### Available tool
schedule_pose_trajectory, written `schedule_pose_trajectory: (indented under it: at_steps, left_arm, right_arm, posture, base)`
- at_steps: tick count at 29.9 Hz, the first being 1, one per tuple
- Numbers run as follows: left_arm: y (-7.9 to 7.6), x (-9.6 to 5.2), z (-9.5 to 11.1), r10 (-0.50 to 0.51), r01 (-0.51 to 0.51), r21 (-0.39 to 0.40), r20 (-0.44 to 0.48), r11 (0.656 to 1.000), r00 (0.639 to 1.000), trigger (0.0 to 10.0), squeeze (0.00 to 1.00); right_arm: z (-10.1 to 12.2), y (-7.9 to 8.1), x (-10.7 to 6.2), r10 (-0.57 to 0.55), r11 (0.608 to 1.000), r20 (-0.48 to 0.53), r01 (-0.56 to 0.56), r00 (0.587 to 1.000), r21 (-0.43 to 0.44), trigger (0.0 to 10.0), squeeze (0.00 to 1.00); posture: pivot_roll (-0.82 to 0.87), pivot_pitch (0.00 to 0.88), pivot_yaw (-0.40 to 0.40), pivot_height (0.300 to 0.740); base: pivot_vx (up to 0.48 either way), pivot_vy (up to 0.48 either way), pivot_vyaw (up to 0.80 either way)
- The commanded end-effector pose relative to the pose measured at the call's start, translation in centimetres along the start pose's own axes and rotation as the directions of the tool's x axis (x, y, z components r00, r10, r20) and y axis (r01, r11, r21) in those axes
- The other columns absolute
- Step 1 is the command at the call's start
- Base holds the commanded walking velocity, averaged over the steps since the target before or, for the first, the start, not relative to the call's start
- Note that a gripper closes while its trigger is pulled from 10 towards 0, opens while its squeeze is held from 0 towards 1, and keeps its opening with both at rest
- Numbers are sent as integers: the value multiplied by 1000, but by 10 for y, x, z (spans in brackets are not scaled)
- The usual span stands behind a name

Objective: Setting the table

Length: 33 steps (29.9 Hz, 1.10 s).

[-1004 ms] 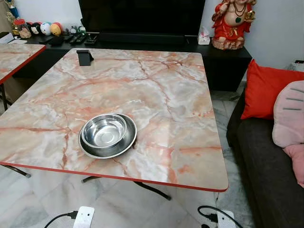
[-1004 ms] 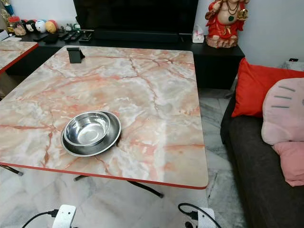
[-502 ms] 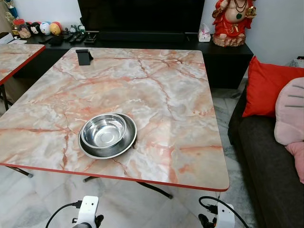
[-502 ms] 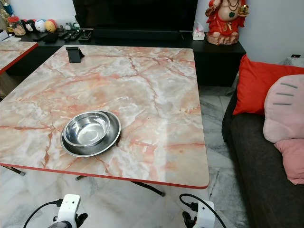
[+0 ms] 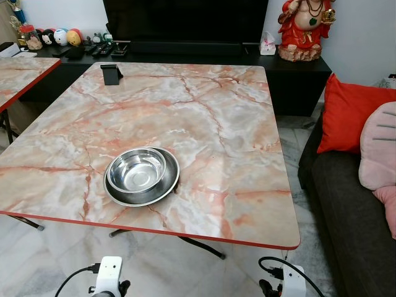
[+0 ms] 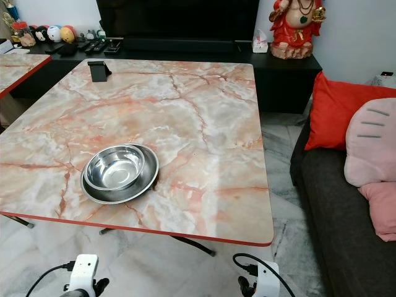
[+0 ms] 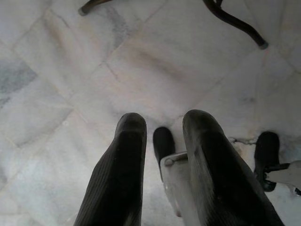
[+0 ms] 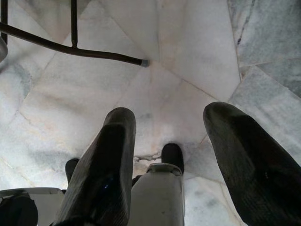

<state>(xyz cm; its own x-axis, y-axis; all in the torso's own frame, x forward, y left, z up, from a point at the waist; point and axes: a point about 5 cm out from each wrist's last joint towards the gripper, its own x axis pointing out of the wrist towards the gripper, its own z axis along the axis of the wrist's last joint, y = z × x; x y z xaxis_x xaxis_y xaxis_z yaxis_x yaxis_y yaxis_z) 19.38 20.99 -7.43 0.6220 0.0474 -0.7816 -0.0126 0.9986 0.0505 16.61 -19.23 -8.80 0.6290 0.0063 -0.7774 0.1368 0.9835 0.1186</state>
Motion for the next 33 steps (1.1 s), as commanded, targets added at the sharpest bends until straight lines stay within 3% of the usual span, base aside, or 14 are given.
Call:
schedule_pose_trajectory:
  at_steps: [1,5,9,33]
  left_arm:
    - [-2,0,-3,4,-4,-3,-28,1000,1000,10000,0]
    - [-9,2,0,-4,4,-2,-24,1000,1000,10000,0]
    - [-2,0,-3,2,-2,-2,-27,1000,1000,10000,0]
    - [1,0,-4,8,-9,-9,-28,1000,1000,10000,0]
  right_arm:
    - [-3,0,-1,1,1000,-12,-1,1000,-3,10000,0]
    - [-2,3,0,11,1000,-11,-11,1000,-8,10000,0]
    - [-1,5,1,13,1000,-6,-13,1000,-2,10000,0]
    - [-4,7,0,28,999,-19,-28,999,-19,10000,0]
  posture:
    - [-62,0,10,740]
    - [-64,0,19,740]
    - [-63,0,19,740]
    - [-57,0,21,740]
  base:
    - [0,0,0]
    - [0,212,0]
    - [0,288,0]
    - [0,282,0]
